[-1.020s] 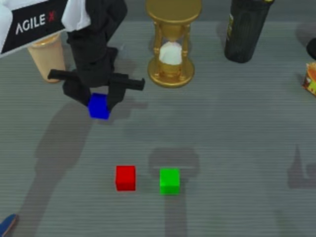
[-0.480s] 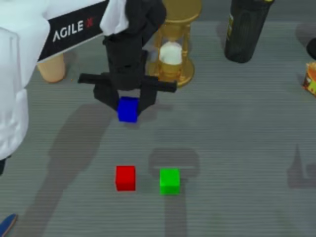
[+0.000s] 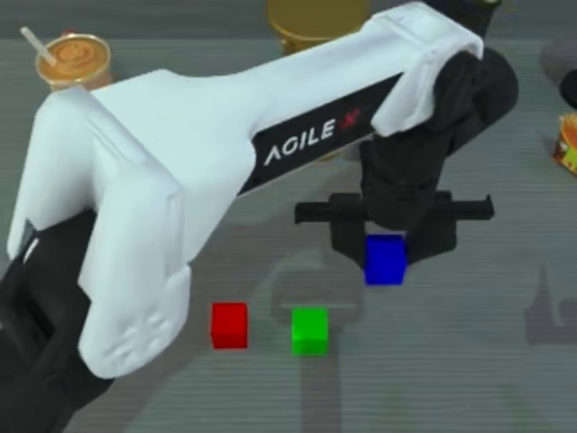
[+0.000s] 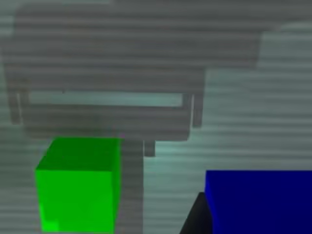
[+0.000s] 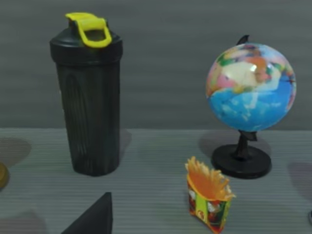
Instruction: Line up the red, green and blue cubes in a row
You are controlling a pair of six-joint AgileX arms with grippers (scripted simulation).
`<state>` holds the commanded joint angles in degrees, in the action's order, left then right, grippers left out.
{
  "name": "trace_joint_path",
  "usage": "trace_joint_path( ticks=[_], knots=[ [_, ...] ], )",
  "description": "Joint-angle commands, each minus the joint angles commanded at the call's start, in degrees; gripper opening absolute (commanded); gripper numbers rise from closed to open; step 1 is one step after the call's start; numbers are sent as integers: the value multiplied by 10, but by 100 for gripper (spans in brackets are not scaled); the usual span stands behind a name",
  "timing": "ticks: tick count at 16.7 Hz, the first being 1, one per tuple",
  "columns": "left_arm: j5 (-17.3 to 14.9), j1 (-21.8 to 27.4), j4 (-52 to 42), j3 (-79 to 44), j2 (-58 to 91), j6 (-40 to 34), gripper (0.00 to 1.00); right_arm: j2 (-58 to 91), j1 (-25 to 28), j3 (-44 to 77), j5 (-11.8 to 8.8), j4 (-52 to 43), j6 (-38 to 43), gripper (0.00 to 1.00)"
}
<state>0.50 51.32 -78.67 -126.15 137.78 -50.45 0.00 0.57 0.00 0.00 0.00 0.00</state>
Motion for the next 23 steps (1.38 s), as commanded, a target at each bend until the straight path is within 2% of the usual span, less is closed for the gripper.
trace_joint_path(
  ticks=[3, 8, 16, 21, 23],
  knots=[
    [1, 34, -12, -25, 7, -37, 0, 0, 0, 0, 0, 0, 0, 100],
    [1, 33, -9, -23, 5, -37, 0, 0, 0, 0, 0, 0, 0, 100],
    [1, 34, 130, 106, 16, -38, 0, 0, 0, 0, 0, 0, 0, 100],
    [1, 35, 140, 116, 17, -38, 0, 0, 0, 0, 0, 0, 0, 100],
    [1, 35, 140, 116, 17, -38, 15, 0, 0, 0, 0, 0, 0, 100]
  ],
)
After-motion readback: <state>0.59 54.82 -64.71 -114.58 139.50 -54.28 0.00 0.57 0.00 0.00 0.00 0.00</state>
